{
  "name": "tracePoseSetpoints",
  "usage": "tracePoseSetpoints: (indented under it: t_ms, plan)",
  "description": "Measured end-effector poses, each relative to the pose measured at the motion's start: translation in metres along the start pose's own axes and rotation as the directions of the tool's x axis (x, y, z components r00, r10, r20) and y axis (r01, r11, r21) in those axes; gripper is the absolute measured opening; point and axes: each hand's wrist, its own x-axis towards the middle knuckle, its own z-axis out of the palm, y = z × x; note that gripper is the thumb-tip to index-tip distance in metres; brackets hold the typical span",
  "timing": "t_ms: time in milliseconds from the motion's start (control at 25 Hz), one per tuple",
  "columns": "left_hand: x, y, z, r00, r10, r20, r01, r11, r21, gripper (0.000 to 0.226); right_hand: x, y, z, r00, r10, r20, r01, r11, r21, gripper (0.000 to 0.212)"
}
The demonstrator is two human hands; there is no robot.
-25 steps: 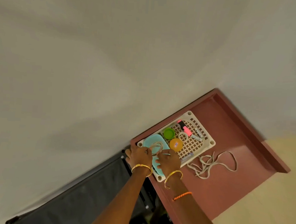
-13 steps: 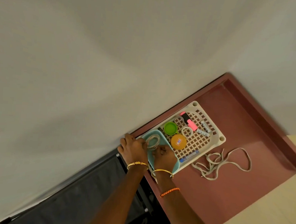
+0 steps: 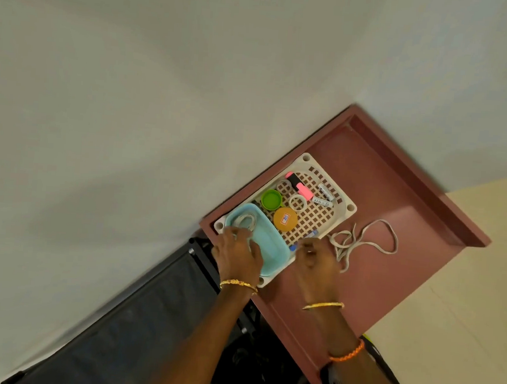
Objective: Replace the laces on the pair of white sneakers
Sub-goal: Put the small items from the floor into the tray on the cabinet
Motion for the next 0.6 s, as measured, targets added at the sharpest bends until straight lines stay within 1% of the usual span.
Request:
tracePoseSetpoints:
  t_ms: [40, 80, 120, 160, 240, 280, 320, 400, 440, 520, 600]
  plan:
    - [-0.014, 0.007, 0.002, 0.994, 0.073, 0.083, -0.064, 0.992, -0.108, 0.018, -0.001, 0.012, -0.019, 0.998, 0.004, -0.061, -0.007, 0.999, -0.052, 0.012]
    - [-0.027, 0.013, 0.006, 0.973, 0.145, 0.181, -0.107, 0.974, -0.201, 0.016, -0.001, 0.025, -0.035, 0.995, 0.019, -0.095, -0.030, 0.992, -0.119, 0.013]
    - [-0.039, 0.020, 0.012, 0.942, 0.193, 0.274, -0.123, 0.960, -0.252, 0.016, 0.001, 0.039, -0.049, 0.994, 0.029, -0.108, -0.049, 0.980, -0.190, 0.014]
    - [-0.050, 0.027, 0.018, 0.912, 0.207, 0.354, -0.112, 0.956, -0.271, 0.018, 0.007, 0.054, -0.061, 0.994, 0.017, -0.111, -0.045, 0.966, -0.256, 0.017]
    - [-0.063, 0.037, 0.033, 0.875, 0.150, 0.461, -0.022, 0.962, -0.272, 0.023, 0.029, 0.075, -0.076, 0.995, -0.072, -0.064, 0.043, 0.925, -0.377, 0.024]
    - [-0.066, 0.039, 0.041, 0.865, 0.121, 0.487, 0.011, 0.965, -0.260, 0.026, 0.042, 0.081, -0.079, 0.993, -0.118, -0.017, 0.099, 0.896, -0.433, 0.028]
    - [-0.068, 0.039, 0.049, 0.856, 0.108, 0.505, 0.013, 0.973, -0.231, 0.030, 0.057, 0.084, -0.080, 0.986, -0.165, 0.040, 0.164, 0.863, -0.478, 0.031]
    - [-0.067, 0.037, 0.063, 0.836, 0.109, 0.538, -0.053, 0.991, -0.119, 0.036, 0.083, 0.092, -0.077, 0.947, -0.280, 0.155, 0.318, 0.768, -0.557, 0.032]
    - [-0.067, 0.037, 0.069, 0.830, 0.113, 0.547, -0.089, 0.994, -0.070, 0.039, 0.092, 0.096, -0.076, 0.934, -0.290, 0.207, 0.356, 0.726, -0.589, 0.031]
    - [-0.066, 0.035, 0.075, 0.832, 0.120, 0.541, -0.127, 0.992, -0.024, 0.042, 0.099, 0.102, -0.073, 0.929, -0.270, 0.254, 0.371, 0.699, -0.612, 0.028]
    - [-0.067, 0.036, 0.082, 0.842, 0.130, 0.524, -0.145, 0.989, -0.013, 0.046, 0.103, 0.107, -0.074, 0.928, -0.275, 0.251, 0.372, 0.692, -0.619, 0.022]
